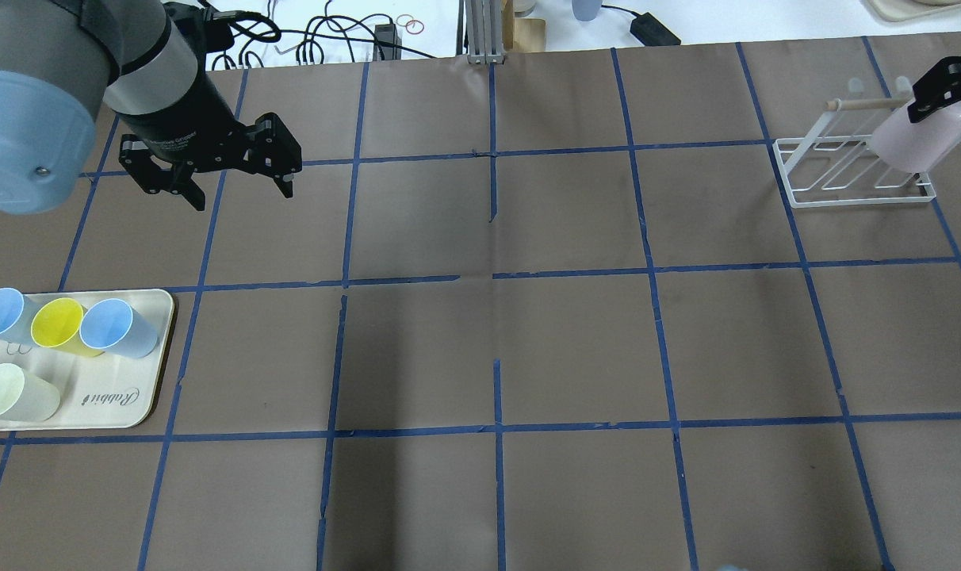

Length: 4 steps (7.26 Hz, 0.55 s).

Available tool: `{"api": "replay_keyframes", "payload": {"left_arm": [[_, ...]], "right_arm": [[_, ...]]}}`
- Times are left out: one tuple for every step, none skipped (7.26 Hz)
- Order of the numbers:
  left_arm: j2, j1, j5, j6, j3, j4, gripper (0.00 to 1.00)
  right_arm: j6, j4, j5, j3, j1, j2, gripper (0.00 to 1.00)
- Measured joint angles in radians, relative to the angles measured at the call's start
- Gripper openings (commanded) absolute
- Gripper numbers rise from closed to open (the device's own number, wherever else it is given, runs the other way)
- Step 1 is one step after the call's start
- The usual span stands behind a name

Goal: Transfer IKEA cup to right arm and place on rack

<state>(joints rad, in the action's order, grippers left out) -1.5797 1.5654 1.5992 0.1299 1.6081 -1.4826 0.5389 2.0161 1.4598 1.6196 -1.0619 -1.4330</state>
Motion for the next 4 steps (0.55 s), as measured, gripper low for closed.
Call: {"api": "replay_keyframes", "payload": {"left_arm": [[-0.002,0.002,0.002,0.004,-0.001,-0.002,1.00],[-0.001,0.003,0.002,0.006,0.001,-0.003,1.00],[0.000,0.003,0.000,0.007,0.003,-0.004,1.00],[0.002,0.004,0.000,0.008,0.005,-0.004,1.00]], "right_arm": [[0.001,0.028,0.002,0.000,-0.001,0.018,0.00],[0.000,0.050,0.003,0.000,-0.002,0.035,0.00],[-0.003,0.066,0.001,0.000,-0.002,0.049,0.00],[-0.007,0.085,-0.001,0.000,-0.003,0.065,0.00]]}}
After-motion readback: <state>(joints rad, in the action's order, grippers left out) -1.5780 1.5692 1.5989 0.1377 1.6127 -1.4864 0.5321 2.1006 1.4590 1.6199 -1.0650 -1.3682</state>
